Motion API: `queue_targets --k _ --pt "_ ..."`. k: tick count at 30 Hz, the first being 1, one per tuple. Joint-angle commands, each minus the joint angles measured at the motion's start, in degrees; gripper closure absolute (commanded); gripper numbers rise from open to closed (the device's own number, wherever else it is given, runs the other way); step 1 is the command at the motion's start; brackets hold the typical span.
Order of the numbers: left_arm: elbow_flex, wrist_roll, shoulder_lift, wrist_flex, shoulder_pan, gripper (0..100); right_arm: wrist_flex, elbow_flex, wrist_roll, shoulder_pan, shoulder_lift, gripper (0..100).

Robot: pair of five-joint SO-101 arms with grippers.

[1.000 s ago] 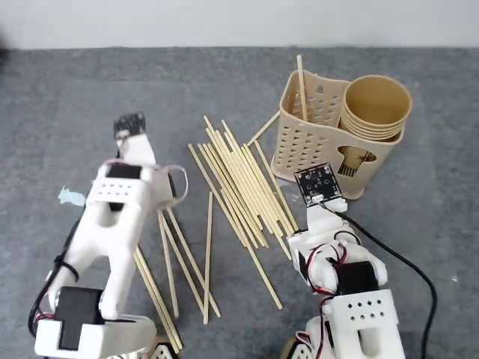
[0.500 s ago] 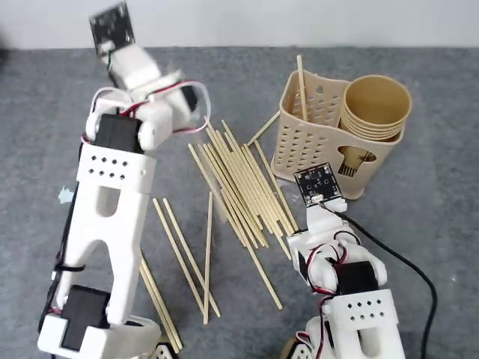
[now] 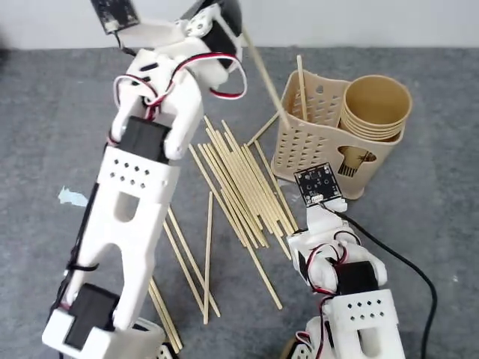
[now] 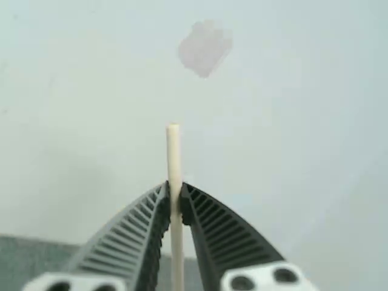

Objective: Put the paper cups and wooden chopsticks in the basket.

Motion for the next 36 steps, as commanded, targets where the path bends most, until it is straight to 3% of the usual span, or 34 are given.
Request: queue_targets --k 1,10,13,17,23,31,36 --pt "-3.1 0.2 2.0 -6.9 1.1 99 -1.1 -0.4 0.0 0.0 -1.2 96.6" --pt "-3.3 -0.3 11.7 -20.3 2.1 99 -1.2 -0.4 0.0 0.0 -1.2 96.6" --pt "-2.5 -6.1 12.0 -19.2 3.8 99 -1.2 -0.3 0.0 0.0 -1.2 96.6" --pt "-1.8 -11.3 11.6 -14.1 5.9 97 -1.2 -0.3 0.0 0.0 -1.2 96.6" --pt "-2.0 -11.3 10.5 -7.0 6.1 86 -1.2 -0.3 0.0 0.0 -1.2 96.6" --pt "-2.0 -7.8 0.4 9.2 5.6 83 -1.2 -0.3 0.0 0.0 -1.2 96.6" --pt "-1.8 -7.6 -5.4 22.9 1.0 83 -1.2 -0.3 0.0 0.0 -1.2 96.6"
